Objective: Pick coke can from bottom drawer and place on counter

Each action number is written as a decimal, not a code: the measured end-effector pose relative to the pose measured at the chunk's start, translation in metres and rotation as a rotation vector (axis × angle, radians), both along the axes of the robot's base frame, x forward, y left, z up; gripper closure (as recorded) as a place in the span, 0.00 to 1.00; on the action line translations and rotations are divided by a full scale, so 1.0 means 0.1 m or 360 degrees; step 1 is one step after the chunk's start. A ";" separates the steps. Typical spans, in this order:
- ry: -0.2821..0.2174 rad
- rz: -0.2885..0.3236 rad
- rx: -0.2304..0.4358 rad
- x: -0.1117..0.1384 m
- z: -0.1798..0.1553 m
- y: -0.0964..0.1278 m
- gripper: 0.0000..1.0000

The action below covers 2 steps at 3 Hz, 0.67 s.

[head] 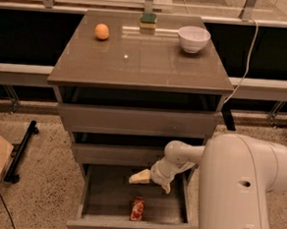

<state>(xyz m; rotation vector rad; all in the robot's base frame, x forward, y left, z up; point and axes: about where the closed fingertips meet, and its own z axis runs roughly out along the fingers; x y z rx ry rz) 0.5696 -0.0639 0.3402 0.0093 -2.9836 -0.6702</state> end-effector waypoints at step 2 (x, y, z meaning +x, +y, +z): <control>0.0057 -0.0041 -0.0010 0.01 -0.36 0.14 0.00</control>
Offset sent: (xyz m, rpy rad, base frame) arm 0.0064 0.0261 -0.0630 -0.0044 0.0572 -0.0389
